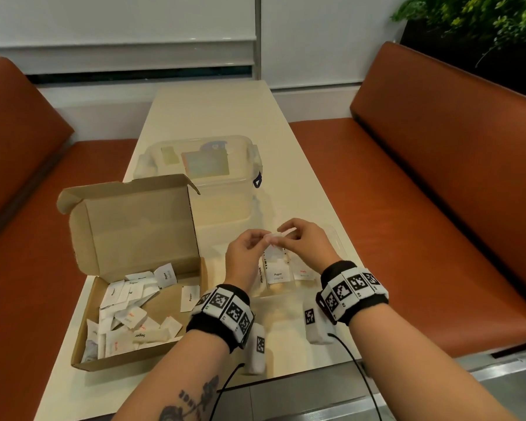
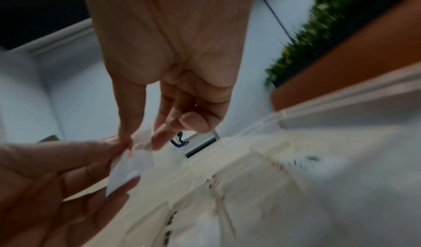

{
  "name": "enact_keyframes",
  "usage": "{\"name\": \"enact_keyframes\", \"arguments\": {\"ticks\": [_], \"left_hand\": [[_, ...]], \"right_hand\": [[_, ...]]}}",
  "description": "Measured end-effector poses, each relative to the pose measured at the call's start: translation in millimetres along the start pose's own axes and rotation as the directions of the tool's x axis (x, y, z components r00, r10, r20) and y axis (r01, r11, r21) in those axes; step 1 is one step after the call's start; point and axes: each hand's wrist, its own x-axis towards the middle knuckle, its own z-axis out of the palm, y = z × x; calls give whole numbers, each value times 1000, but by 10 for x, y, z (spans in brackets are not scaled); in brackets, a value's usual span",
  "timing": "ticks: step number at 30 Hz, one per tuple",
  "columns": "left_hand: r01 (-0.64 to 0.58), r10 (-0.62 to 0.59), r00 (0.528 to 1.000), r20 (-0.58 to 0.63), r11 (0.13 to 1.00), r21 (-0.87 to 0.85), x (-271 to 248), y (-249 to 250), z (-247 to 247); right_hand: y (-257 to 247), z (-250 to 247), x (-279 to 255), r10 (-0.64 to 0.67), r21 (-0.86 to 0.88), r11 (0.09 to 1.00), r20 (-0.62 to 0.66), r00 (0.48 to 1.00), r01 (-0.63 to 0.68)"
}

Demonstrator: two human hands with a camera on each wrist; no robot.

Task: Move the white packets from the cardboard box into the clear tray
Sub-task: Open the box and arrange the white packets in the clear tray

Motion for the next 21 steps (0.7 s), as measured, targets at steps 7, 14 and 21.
{"name": "enact_keyframes", "arguments": {"ticks": [7, 14, 21], "left_hand": [[-30, 54, 990, -127, 982, 185, -16, 2, -46], [149, 32, 951, -307, 822, 549, 9, 11, -208], [263, -109, 933, -343, 857, 443, 74, -50, -249]], "right_hand": [[110, -18, -29, 29, 21, 999, -16, 999, -29], [228, -295, -23, 100, -483, 873, 41, 994, -68], [316, -237, -44, 166, -604, 795, 112, 980, -66]]}}
